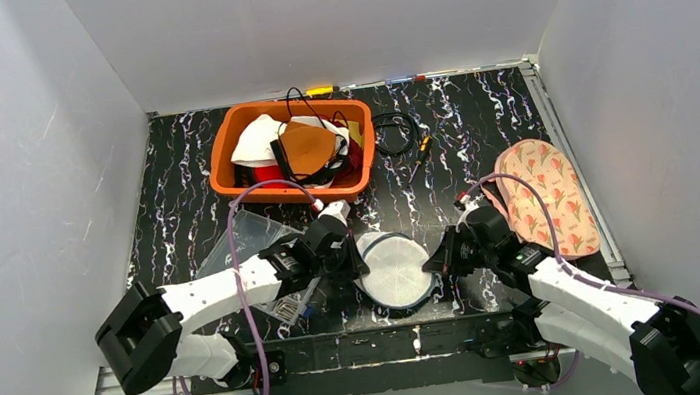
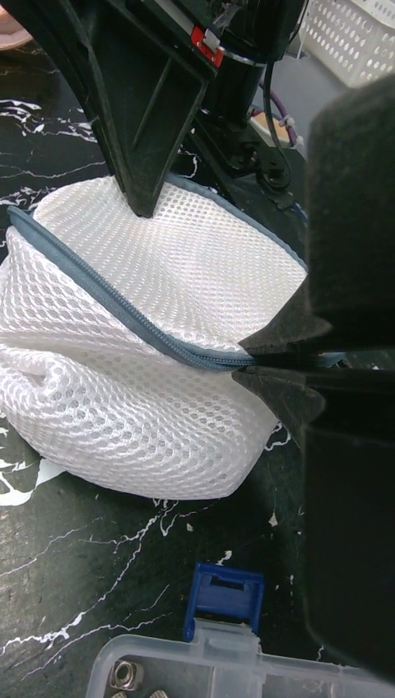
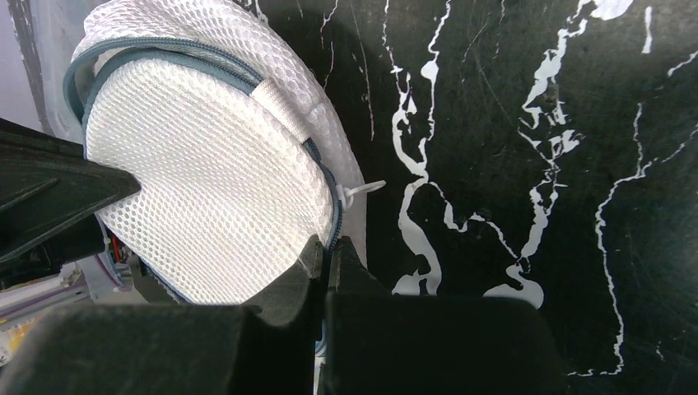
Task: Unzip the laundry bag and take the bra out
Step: Close the laundry bag at the center of the board.
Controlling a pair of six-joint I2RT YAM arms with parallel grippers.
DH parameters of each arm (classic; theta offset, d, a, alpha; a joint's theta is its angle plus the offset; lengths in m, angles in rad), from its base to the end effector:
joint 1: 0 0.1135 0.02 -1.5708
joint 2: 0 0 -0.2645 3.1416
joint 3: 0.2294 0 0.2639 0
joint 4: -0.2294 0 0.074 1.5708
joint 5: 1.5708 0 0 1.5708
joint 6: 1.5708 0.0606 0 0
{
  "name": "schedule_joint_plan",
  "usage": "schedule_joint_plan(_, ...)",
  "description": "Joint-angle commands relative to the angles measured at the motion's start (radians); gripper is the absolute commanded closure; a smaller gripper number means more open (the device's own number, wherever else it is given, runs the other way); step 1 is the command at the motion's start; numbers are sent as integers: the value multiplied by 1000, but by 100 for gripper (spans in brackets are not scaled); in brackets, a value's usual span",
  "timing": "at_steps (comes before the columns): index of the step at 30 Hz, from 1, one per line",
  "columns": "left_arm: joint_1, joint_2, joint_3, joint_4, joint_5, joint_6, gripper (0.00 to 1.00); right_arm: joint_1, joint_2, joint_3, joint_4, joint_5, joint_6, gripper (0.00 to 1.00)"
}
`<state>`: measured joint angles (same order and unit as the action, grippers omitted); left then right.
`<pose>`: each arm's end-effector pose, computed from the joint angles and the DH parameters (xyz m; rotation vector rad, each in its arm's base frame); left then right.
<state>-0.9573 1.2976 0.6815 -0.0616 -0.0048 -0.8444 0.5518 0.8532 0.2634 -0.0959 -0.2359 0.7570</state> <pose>0.1717 -0.2434 0.1843 0.1344 2.4271 -0.9087 0.1594 0.1148 0.1355 0.1125 2.4162 0.9237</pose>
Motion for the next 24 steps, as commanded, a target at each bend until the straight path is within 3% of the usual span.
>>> schedule_joint_plan(1, 5, 50, -7, -46, -75, 16, 100, -9, -5, -39, 9, 91, -7, 99)
schedule_joint_plan(4, 6, 70, -11, -5, -21, -10, 100, -8, -61, -16, -49, 89, -9, 99)
schedule_joint_plan(9, -28, 23, -5, 53, 104, -108, 100, -8, -221, 148, -292, 114, -24, 99)
schedule_joint_plan(12, -91, 2, 45, 48, 118, -129, 100, -7, -200, 313, -484, 113, -79, 99)
schedule_joint_plan(16, -155, -15, 112, 40, 114, -155, 100, -8, -176, 466, -611, 105, -119, 99)
schedule_joint_plan(20, -183, -42, 102, 57, 90, -182, 100, -7, -160, 515, -641, 104, -139, 99)
schedule_joint_plan(24, -182, -31, 45, 44, 3, -188, 100, -8, -152, 358, -514, 101, -93, 99)
